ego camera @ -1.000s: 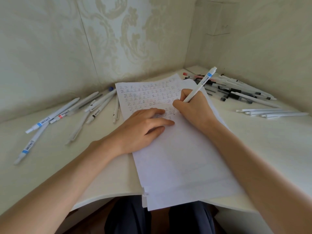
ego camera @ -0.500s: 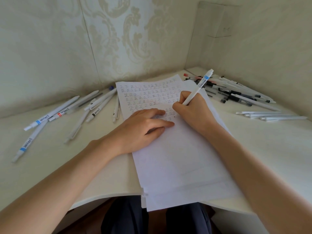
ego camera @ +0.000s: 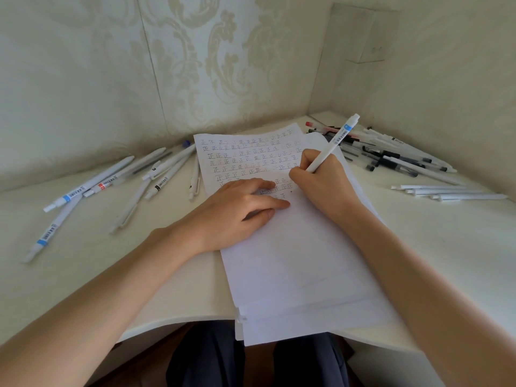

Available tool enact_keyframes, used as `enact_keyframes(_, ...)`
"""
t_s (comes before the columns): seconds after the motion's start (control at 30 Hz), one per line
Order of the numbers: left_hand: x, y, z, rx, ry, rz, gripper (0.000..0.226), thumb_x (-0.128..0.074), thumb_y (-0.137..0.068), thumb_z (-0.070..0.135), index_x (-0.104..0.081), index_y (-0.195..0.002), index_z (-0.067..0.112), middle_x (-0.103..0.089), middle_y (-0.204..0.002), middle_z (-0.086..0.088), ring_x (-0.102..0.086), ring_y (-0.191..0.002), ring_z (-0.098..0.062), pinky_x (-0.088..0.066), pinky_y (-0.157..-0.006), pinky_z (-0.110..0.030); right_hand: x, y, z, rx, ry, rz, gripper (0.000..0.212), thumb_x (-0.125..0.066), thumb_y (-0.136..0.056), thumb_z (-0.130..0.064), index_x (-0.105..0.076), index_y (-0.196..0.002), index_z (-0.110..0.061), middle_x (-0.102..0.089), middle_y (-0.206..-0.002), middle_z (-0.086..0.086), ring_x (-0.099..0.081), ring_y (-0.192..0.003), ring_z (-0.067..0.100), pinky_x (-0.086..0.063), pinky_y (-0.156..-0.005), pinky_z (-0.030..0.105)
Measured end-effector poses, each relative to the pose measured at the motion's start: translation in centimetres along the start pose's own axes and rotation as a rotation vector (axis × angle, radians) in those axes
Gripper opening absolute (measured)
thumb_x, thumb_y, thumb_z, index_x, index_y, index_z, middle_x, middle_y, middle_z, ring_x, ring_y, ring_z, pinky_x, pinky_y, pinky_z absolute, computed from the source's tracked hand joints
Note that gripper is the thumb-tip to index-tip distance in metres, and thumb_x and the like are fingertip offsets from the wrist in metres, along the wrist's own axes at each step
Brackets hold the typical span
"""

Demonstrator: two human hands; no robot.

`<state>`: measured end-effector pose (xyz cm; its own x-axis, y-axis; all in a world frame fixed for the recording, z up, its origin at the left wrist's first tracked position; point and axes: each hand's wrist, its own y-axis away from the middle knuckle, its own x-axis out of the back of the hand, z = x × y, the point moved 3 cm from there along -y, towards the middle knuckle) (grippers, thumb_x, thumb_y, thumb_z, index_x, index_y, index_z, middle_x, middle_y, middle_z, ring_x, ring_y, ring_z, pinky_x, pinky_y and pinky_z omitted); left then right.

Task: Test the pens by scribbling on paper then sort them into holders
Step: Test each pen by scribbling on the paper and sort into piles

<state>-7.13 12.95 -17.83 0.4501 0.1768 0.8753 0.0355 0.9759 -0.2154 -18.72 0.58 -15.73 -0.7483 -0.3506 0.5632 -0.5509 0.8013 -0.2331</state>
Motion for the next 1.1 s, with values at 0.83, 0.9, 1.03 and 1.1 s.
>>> enact_keyframes(0.83,2.2,0.2,-0.9,0.177,0.196,0.446,0.02,-0.048,-0.092,0.016,-0.068,-0.098,0.016,-0.063,-0.102,0.007,-0.057,-0.098,-0.005,-0.041,-0.087,-0.015,2.1,-0.2,-0.2,0.047,-0.117,0.128,0.042,-0.039,-0.086,0.013,-0.058,-0.108,-0.018,-0.062,-0.103,0.005,-0.06,-0.073,0.0,-0.051,-0.065,0.023)
enact_keyframes(0.9,2.4,0.2,-0.8,0.243,0.327,0.479,0.019,-0.047,-0.095,0.014,-0.065,-0.098,0.018,-0.066,-0.098,0.008,-0.059,-0.091,0.0,-0.041,-0.077,-0.007,2.1,-0.2,-0.7,0.036,-0.254,0.109,0.051,-0.034,-0.083,0.017,-0.058,-0.11,-0.021,-0.056,-0.115,0.009,-0.063,-0.072,0.002,-0.054,-0.071,0.024)
enact_keyframes(1.03,2.4,0.4,0.3,0.167,0.467,0.387,0.01,-0.059,-0.09,0.028,-0.054,-0.093,0.02,-0.066,-0.096,0.006,-0.06,-0.088,-0.001,-0.042,-0.071,-0.01,1.4,-0.2,-0.8,0.017,-0.533,0.041,0.026,-0.051,-0.093,-0.001,-0.06,-0.106,-0.021,-0.054,-0.104,0.013,-0.066,-0.076,0.016,-0.052,-0.072,0.026)
enact_keyframes(1.1,1.9,0.3,1.1,0.068,0.453,0.201,0.028,-0.067,-0.08,0.043,-0.051,-0.1,0.033,-0.063,-0.103,0.011,-0.058,-0.096,0.001,-0.039,-0.078,-0.008,0.8,0.0,-0.7,-0.006,-0.578,0.006,0.021,-0.056,-0.092,-0.003,-0.061,-0.109,-0.015,-0.053,-0.096,0.012,-0.065,-0.071,0.016,-0.052,-0.071,0.028)
